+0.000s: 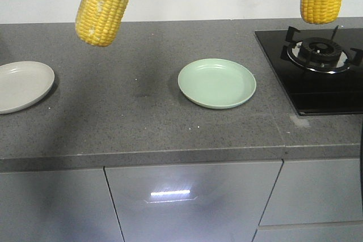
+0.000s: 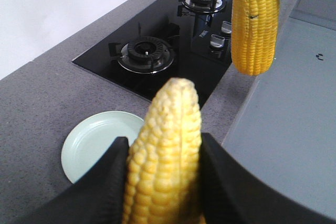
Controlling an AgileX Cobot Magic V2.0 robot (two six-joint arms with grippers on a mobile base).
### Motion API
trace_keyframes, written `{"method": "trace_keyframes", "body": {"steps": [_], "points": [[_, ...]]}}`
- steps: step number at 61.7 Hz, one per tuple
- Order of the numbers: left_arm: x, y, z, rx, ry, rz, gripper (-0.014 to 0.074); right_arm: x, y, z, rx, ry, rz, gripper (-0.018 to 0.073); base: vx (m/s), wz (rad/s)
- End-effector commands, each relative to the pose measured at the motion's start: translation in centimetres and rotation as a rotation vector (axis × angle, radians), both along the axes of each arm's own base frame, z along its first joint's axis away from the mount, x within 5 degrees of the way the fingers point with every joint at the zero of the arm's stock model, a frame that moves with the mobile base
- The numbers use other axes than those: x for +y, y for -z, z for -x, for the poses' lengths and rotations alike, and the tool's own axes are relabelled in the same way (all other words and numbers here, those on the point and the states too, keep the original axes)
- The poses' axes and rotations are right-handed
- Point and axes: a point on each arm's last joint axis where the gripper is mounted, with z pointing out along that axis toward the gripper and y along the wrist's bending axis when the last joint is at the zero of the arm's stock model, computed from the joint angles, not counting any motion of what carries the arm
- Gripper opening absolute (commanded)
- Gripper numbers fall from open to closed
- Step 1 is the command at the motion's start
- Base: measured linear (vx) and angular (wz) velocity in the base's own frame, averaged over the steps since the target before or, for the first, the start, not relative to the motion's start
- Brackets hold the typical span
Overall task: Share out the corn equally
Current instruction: 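Drive forward toward the beige and pale green plates by the hob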
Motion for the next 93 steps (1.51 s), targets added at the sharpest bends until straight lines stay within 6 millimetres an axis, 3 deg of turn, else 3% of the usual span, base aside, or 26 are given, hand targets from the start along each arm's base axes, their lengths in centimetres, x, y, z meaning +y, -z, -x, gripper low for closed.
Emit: {"method": "trace_keyframes", "body": {"steps": [1, 93], "points": [[0.41, -2.23, 2.06, -0.065, 0.013, 0.070, -0.0008, -0.07, -1.56, 1.68, -0.064, -0.004, -0.016, -0.0001, 0.10, 0.06], [0.41, -2.23, 2.06, -0.065, 0.013, 0.070, -0.0008, -0.07, -1.56, 1.68, -0.064, -0.004, -0.016, -0.0001, 0.09, 0.06]]}}
